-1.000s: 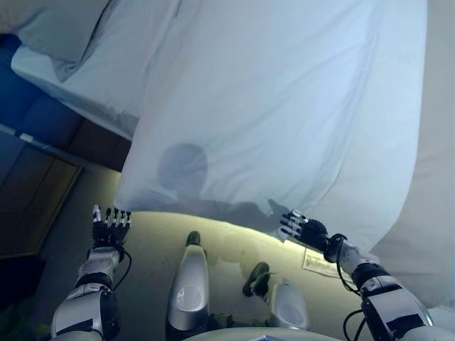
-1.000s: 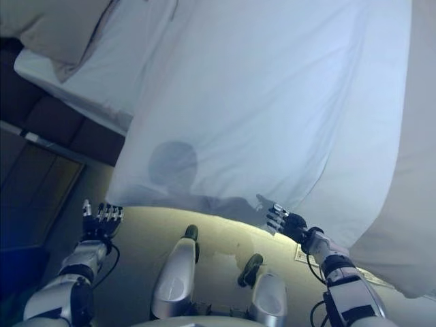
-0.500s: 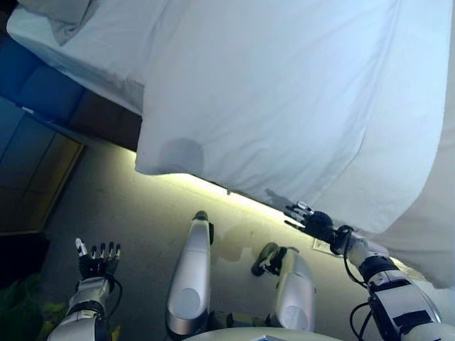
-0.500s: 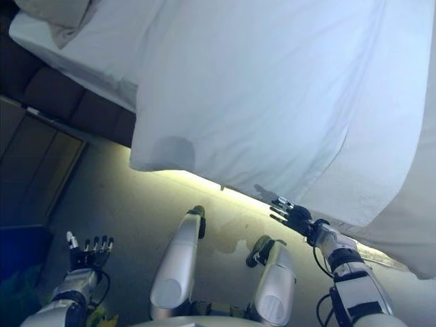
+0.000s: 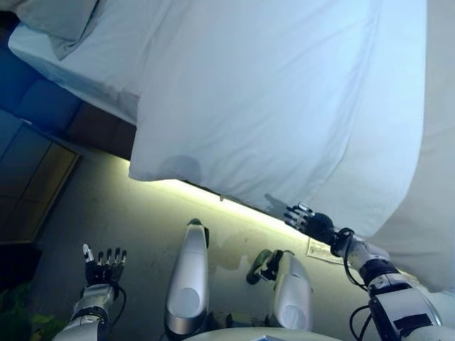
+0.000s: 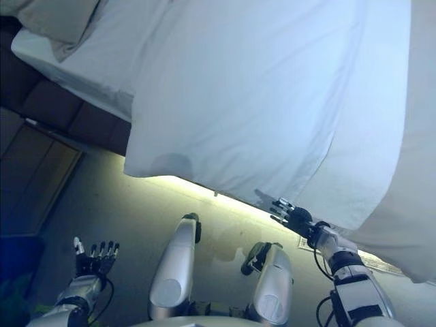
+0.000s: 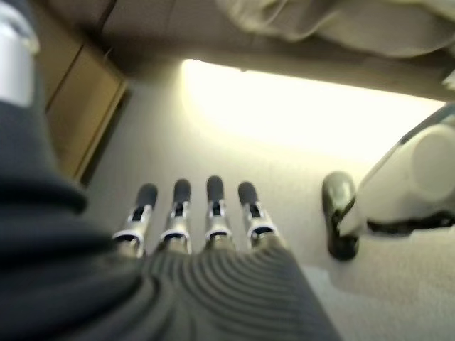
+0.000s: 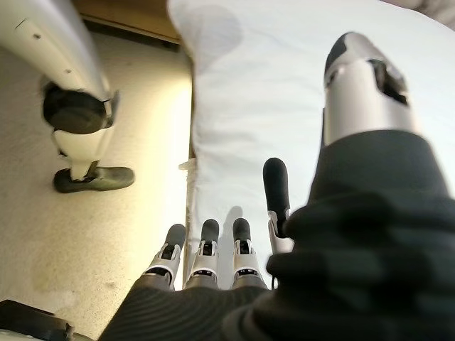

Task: Make the bed neatly

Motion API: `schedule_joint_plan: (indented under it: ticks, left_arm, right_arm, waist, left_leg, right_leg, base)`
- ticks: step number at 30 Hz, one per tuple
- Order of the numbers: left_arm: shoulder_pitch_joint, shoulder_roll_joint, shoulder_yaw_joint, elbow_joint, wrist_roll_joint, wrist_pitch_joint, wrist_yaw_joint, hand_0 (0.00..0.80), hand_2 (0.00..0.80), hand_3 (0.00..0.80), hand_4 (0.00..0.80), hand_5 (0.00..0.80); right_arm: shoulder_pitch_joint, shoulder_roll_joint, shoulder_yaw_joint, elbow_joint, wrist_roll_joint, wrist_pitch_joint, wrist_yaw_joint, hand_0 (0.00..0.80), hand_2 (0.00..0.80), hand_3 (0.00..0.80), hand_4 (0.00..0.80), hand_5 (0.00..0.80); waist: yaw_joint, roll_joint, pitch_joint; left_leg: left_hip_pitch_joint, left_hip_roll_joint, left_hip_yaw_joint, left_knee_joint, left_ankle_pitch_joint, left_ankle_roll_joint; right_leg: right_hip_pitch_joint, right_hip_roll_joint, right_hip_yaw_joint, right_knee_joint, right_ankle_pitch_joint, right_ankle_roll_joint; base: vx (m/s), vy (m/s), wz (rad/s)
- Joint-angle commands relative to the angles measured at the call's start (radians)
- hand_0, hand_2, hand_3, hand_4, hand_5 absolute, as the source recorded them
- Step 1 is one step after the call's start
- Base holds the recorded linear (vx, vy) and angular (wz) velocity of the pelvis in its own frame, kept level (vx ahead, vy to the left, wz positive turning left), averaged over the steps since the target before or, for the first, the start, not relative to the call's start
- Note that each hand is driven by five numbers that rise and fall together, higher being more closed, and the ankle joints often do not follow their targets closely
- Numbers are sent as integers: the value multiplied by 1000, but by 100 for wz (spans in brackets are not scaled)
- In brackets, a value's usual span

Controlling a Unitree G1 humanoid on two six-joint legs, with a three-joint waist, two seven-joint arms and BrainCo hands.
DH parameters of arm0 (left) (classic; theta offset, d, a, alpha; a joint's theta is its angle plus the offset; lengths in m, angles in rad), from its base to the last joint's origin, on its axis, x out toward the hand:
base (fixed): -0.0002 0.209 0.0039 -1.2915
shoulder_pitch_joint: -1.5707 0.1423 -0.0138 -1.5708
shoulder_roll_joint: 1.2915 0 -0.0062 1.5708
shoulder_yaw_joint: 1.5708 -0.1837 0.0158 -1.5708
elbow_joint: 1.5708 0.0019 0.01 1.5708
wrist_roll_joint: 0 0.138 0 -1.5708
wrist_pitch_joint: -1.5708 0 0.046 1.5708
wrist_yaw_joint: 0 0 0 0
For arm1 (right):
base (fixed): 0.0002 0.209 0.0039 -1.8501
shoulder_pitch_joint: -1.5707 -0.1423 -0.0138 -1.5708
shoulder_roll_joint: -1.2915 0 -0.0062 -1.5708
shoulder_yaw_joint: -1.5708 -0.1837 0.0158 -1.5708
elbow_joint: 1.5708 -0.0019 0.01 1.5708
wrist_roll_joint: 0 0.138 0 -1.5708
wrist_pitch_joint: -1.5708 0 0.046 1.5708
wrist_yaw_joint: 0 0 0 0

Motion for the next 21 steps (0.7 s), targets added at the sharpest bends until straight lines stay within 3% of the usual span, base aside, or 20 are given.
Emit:
schedule_joint_plan:
  ticks: [1, 9, 14, 15, 18, 21]
  left_arm:
    - [32, -8, -72, -36, 105, -36, -26, 0, 0, 0, 0, 0]
    - [39, -67, -191, 6, 375, -52, 17, 0, 0, 0, 0, 0]
    - [32, -113, -266, 70, 611, -131, 85, 0, 0, 0, 0, 0]
    - [29, -116, -293, 94, 743, -154, 119, 0, 0, 0, 0, 0]
    - [27, -121, -396, 132, 989, -153, 169, 0, 0, 0, 0, 0]
    - [34, -134, -480, 158, 1084, -140, 183, 0, 0, 0, 0, 0]
  right_arm:
    - [33, -1, -64, 4, 38, -50, 17, 0, 0, 0, 0, 0]
    - [158, 45, -117, 115, -31, -97, 52, 0, 0, 0, 0, 0]
    - [214, 112, -101, 192, -7, -129, 34, 0, 0, 0, 0, 0]
    - [229, 132, -89, 207, 12, -141, 26, 0, 0, 0, 0, 0]
    - [259, 163, -65, 230, 25, -147, -1, 0, 0, 0, 0, 0]
    - [280, 177, -56, 280, -6, -158, 1, 0, 0, 0, 0, 0]
  waist:
    - [-12, 42, -76]
    - [-69, 58, -250]
    - [-84, 59, -321]
    - [-90, 58, -338]
    - [-111, 59, -370]
    - [-131, 63, -386]
  left_leg:
    - [150, 0, 24, -210, 90, 14]
    - [402, -6, 87, -594, 229, -26]
    - [498, -9, 93, -739, 274, -34]
    - [517, -9, 94, -772, 283, -36]
    - [536, -5, 99, -804, 287, -38]
    - [537, 0, 110, -804, 278, -41]
  right_leg:
    - [57, -8, 58, -144, 217, 61]
    - [317, 98, 37, -593, 308, 70]
    - [410, 121, 34, -734, 365, 74]
    - [426, 126, 36, -761, 375, 75]
    - [450, 134, 42, -815, 397, 81]
    - [471, 140, 41, -859, 412, 83]
  base:
    - [149, -99, -18]
    - [213, -101, -16]
    - [190, -109, -11]
    - [143, -92, -6]
    - [123, -75, -16]
    - [66, -33, -22]
